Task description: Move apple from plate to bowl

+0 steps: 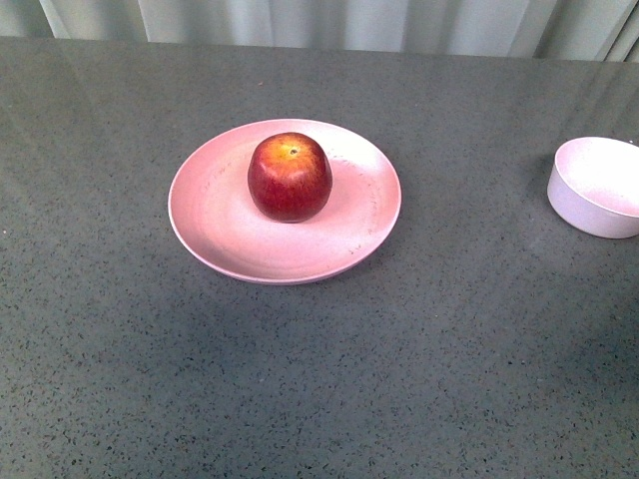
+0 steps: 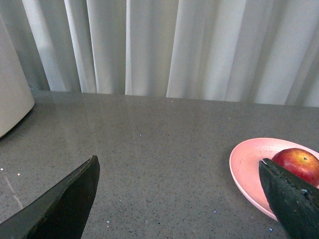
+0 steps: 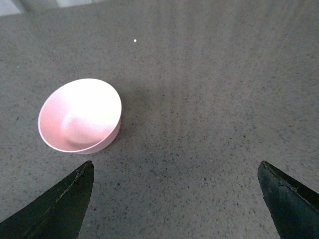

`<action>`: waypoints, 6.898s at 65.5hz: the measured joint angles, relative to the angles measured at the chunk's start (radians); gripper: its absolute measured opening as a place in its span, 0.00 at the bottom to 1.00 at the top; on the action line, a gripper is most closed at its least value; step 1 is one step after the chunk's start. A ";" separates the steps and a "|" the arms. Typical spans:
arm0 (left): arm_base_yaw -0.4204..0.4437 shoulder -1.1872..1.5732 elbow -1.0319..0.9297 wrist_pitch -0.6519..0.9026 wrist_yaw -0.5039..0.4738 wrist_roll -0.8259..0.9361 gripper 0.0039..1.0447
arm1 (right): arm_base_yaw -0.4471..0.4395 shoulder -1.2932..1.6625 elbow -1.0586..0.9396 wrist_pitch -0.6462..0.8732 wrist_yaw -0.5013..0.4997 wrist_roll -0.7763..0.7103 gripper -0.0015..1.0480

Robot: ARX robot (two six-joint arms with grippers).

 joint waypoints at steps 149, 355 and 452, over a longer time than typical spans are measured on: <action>0.000 0.000 0.000 0.000 0.000 0.000 0.92 | 0.468 0.645 0.417 0.024 0.148 0.171 0.02; 0.000 0.000 0.000 0.000 0.000 0.000 0.92 | 0.511 -1.071 -0.563 0.074 0.350 0.154 0.02; 0.004 0.008 0.003 -0.011 0.016 0.007 0.92 | 0.513 -1.350 -0.563 -0.210 0.352 0.154 0.91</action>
